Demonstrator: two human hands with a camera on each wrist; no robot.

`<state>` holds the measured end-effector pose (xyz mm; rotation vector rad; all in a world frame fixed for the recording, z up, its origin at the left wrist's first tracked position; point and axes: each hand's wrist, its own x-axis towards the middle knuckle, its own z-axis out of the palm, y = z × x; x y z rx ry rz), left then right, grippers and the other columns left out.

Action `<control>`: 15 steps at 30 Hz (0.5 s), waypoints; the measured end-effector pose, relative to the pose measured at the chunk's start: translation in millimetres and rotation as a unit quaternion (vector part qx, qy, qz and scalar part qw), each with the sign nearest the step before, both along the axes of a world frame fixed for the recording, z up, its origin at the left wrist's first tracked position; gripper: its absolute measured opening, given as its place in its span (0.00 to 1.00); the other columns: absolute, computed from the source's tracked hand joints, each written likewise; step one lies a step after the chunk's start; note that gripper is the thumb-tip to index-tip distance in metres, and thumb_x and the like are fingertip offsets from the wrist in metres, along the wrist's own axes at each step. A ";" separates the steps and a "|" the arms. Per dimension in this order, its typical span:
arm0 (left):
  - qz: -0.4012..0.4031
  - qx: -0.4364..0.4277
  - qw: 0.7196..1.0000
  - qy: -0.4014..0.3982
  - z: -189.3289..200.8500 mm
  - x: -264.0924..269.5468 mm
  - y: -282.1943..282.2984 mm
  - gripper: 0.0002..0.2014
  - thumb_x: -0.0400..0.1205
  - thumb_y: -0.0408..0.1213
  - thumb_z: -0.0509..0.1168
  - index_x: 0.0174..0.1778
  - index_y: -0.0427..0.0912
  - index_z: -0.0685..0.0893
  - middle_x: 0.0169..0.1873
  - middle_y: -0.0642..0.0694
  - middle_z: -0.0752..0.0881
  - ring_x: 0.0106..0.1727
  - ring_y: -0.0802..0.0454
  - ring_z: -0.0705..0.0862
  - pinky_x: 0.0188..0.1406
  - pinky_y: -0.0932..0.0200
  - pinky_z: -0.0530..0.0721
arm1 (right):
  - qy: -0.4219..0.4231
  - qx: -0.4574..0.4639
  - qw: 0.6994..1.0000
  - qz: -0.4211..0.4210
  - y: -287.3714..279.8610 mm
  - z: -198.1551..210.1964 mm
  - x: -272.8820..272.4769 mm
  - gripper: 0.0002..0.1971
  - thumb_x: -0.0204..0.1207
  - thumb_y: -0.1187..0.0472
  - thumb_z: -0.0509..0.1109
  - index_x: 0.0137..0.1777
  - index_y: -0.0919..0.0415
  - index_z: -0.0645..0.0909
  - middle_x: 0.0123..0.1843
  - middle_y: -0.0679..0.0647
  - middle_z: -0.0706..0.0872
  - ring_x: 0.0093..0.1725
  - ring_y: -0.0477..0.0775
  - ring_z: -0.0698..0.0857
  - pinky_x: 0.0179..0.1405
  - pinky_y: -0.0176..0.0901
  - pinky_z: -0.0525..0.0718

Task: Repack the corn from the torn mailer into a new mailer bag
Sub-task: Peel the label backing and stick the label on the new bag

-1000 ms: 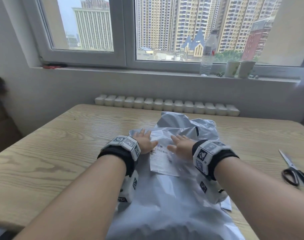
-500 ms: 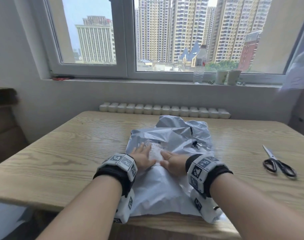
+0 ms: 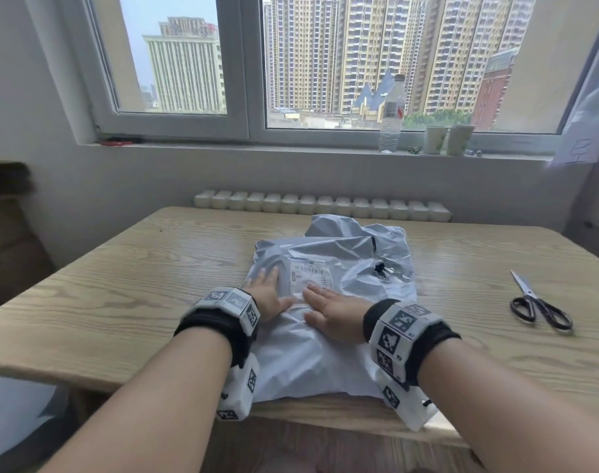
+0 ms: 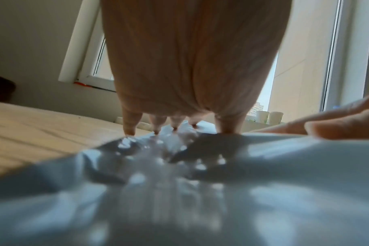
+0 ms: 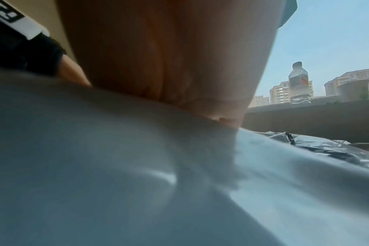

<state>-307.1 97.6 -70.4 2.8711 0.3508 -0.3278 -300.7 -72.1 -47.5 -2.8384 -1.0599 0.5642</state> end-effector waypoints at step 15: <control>-0.001 -0.050 0.999 -0.006 5.2 -6.2 -22.4 0.31 0.89 0.50 0.46 0.85 0.53 0.38 0.85 0.43 0.40 0.85 0.41 0.45 0.82 0.46 0.44 | 0.015 0.032 0.999 -0.022 -3.1 -12.0 1.7 0.31 0.87 0.45 0.43 0.85 0.55 0.40 0.86 0.52 0.38 0.85 0.50 0.41 0.82 0.43 0.39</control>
